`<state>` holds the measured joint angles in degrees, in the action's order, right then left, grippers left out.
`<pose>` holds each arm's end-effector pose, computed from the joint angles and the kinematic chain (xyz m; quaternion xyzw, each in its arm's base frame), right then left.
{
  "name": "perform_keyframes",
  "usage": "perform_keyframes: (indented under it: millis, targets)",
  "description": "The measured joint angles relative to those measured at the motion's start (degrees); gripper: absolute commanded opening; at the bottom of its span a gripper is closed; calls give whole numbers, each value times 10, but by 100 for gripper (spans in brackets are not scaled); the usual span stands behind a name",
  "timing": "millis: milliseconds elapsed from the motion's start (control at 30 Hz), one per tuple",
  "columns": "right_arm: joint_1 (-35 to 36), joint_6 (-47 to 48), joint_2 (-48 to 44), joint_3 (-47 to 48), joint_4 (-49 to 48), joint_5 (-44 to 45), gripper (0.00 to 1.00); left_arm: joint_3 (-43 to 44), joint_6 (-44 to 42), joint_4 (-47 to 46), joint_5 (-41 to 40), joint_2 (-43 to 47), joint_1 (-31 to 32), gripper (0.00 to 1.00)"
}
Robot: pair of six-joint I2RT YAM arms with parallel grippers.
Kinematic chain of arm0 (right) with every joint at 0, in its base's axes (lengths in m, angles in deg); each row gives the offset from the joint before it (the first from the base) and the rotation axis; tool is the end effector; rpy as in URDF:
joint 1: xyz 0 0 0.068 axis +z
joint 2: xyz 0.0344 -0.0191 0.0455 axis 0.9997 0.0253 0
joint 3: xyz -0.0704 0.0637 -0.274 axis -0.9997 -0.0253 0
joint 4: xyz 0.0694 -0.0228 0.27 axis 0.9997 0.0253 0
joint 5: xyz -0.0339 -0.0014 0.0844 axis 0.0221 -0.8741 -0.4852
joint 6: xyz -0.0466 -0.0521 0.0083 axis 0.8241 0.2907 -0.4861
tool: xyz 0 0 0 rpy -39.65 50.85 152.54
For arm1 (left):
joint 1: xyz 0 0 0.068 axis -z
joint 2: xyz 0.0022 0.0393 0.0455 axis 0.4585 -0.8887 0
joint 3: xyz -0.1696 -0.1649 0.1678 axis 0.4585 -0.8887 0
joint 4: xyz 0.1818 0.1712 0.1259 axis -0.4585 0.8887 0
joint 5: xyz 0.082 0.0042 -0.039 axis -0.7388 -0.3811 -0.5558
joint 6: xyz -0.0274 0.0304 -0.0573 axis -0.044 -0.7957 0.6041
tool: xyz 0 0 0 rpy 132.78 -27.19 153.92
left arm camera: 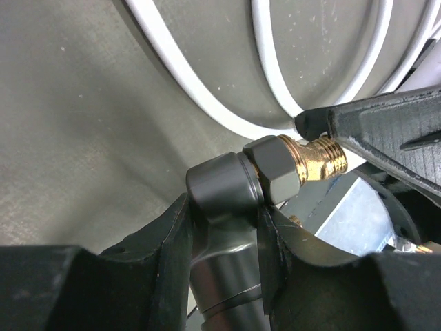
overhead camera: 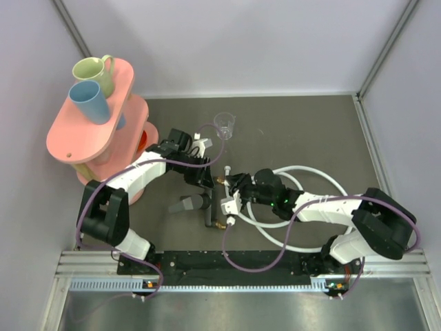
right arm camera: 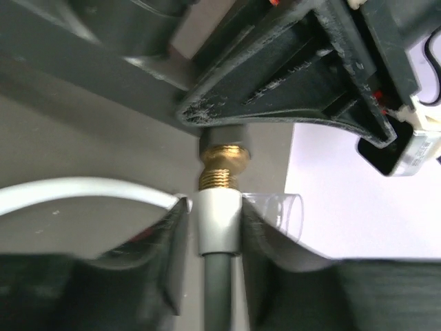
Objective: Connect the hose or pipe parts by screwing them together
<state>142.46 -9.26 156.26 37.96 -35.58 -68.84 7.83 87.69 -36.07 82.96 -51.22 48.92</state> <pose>0.1764 0.2633 0.1928 -0.7676 0.3028 -0.0099 0.5649 0.2865 -0.1530 0.2156 0.1818 0.9011 -0.3741 0.1222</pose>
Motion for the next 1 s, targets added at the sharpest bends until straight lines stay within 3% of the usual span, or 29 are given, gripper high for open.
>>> perform_keyframes:
  millis: [33,200,367,467,700,900,1000]
  targets:
    - [0,-2,6,3,-6,0,0,0,0,0,0,0,0,0]
    - [0,-51,27,20,-19,14,0,-3,1,-11,-15,1,-3,0]
    - [-10,-196,41,96,90,20,0,-51,19,-85,-55,47,4,0]
    - [-52,-329,55,159,170,-45,0,-84,32,-137,-90,87,16,0]
    - [-165,-669,110,245,218,-277,0,-187,66,-303,-197,196,59,0]
    - [-203,-904,186,281,205,-405,0,-260,64,-382,-253,254,79,0]
    - [-217,-1054,226,265,112,-461,5,-275,59,-394,-273,264,83,0]
